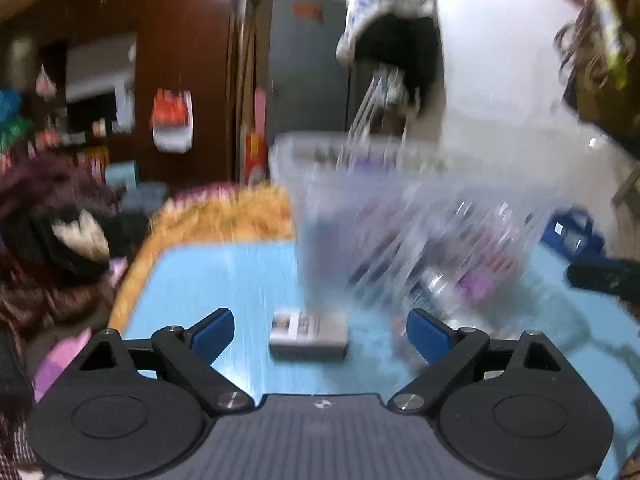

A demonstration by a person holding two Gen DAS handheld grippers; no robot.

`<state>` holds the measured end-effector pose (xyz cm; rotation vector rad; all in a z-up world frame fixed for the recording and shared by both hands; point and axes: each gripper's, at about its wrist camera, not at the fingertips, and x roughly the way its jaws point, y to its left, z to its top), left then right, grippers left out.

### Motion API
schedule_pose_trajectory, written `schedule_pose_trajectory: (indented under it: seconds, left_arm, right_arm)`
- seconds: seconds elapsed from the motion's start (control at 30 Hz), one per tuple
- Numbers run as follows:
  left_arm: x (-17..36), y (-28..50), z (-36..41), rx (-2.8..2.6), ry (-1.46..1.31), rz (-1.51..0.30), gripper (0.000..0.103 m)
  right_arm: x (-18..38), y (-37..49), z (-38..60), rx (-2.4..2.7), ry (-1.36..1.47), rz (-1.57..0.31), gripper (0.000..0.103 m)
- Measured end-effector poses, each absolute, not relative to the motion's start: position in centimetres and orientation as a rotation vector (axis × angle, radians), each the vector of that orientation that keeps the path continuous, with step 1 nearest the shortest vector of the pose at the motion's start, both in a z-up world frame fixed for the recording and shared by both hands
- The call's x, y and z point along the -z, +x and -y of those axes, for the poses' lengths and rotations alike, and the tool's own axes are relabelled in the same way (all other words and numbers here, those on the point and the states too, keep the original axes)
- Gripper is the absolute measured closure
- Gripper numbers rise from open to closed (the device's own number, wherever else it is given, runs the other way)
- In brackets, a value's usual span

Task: Organize objects
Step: 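Carry both items over the basket and open both grippers to release them, then grasp the white KENT cigarette pack with the left gripper while the right grasps a purple box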

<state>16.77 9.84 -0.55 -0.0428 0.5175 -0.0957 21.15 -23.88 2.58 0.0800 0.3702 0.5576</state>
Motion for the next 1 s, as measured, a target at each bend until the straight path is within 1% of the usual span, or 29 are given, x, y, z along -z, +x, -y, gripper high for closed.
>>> schedule_pose_trajectory:
  seconds: [0.07, 0.1, 0.13, 0.3, 0.5, 0.57, 0.6, 0.83, 0.87, 0.93, 0.97, 1.0]
  left_arm:
    - [1.4, 18.4, -10.5, 0.083, -0.062, -0.553, 0.009]
    - [1.7, 19.0, -10.8, 0.084, -0.073, -0.565, 0.01]
    - [1.9, 19.3, -11.0, 0.088, -0.084, -0.572, 0.01]
    - [2.1, 19.7, -11.8, 0.105, -0.115, -0.587, 0.01]
    - [2.2, 20.7, -10.7, 0.091, -0.092, -0.611, 0.01]
    - [2.3, 21.0, -10.5, 0.09, -0.086, -0.625, 0.01]
    - [2.4, 21.1, -10.3, 0.091, -0.088, -0.627, 0.01]
    - [2.5, 22.2, -9.5, 0.075, -0.071, -0.665, 0.01]
    - [2.5, 22.2, -9.3, 0.07, -0.062, -0.668, 0.013]
    - [2.5, 22.3, -9.0, 0.062, -0.046, -0.675, 0.027]
    - [2.4, 22.1, -8.8, 0.041, -0.025, -0.666, 0.041]
    - [2.4, 21.9, -8.6, 0.033, -0.01, -0.66, 0.042]
  right_arm:
    - [-2.1, 21.9, 23.4, -0.568, 0.086, -0.392, 0.008]
    - [-2.1, 22.1, 23.2, -0.574, 0.087, -0.403, 0.015]
    - [-2.1, 22.6, 22.9, -0.588, 0.085, -0.414, 0.016]
    - [-1.5, 23.9, 21.0, -0.643, 0.12, -0.501, 0.016]
    - [-0.1, 25.5, 19.4, -0.637, 0.15, -0.621, 0.015]
    - [0.0, 25.2, 19.2, -0.639, 0.134, -0.621, 0.018]
    - [0.0, 24.9, 19.3, -0.637, 0.127, -0.613, 0.025]
    - [-1.1, 22.2, 22.2, -0.586, 0.087, -0.495, 0.025]
    - [-1.3, 21.9, 22.6, -0.578, 0.085, -0.479, 0.025]
    - [-1.3, 21.5, 23.1, -0.557, 0.074, -0.453, 0.025]
    - [-1.3, 21.3, 23.5, -0.549, 0.072, -0.446, 0.025]
    - [-1.3, 21.3, 23.6, -0.546, 0.072, -0.441, 0.025]
